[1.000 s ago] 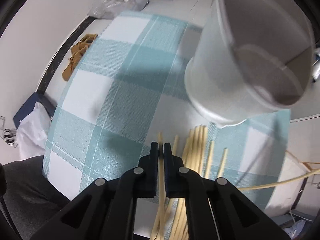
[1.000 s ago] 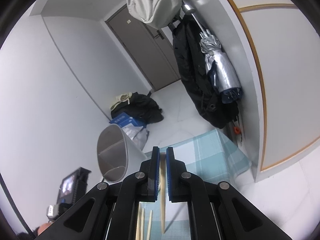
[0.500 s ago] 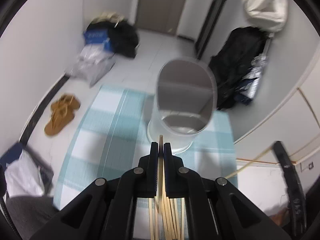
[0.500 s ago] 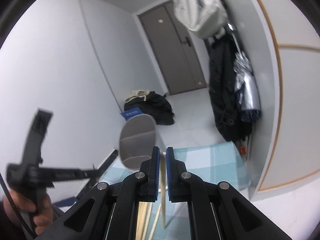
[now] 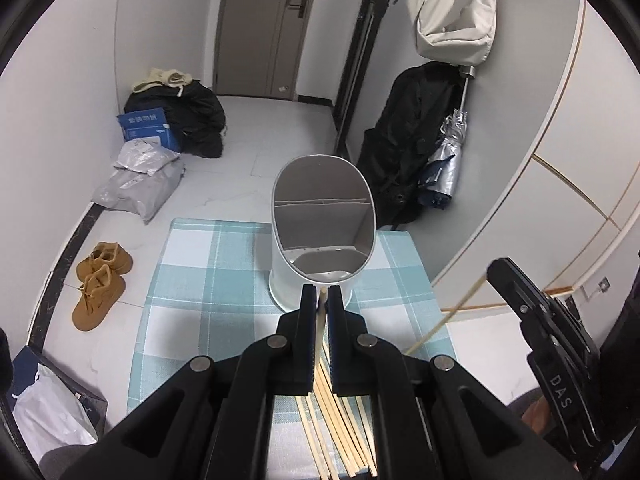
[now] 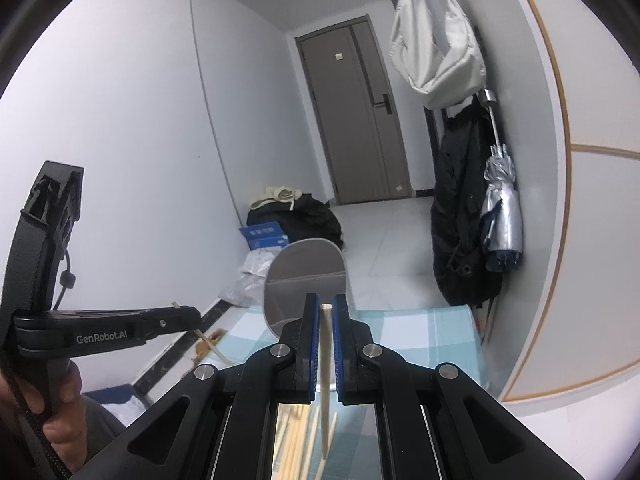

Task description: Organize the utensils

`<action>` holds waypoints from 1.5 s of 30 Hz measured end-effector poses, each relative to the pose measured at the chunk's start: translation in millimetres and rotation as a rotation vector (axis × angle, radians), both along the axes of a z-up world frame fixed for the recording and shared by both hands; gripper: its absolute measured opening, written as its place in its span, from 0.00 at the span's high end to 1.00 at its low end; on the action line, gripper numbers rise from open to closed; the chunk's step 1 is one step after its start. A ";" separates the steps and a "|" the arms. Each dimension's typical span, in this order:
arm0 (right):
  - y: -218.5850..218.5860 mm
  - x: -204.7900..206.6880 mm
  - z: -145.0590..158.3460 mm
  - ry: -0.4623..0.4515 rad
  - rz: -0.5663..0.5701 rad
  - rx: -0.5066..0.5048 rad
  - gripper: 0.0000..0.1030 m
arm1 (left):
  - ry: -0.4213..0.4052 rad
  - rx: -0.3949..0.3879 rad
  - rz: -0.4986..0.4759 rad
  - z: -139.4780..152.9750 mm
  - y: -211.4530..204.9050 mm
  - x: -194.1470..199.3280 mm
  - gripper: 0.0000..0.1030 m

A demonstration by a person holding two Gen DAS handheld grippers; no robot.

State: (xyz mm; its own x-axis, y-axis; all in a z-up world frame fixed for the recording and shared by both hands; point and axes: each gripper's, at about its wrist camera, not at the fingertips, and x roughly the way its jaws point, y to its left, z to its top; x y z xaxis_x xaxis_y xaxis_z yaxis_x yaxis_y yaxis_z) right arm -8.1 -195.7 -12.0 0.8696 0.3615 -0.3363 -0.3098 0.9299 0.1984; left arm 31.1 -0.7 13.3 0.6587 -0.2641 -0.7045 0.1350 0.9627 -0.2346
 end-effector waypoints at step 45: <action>43.2 177.4 107.4 -0.087 0.126 -0.069 0.95 | 0.061 0.010 -0.117 96.0 12.4 148.0 0.99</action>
State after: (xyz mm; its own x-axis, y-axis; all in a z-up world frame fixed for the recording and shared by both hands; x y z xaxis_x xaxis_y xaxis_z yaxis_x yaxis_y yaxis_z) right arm 169.2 -152.4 95.5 0.8459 0.4478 -0.2897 -0.4376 0.8933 0.1030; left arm 179.1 11.7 109.3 0.5799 -0.3293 -0.7452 0.2324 0.9435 -0.2361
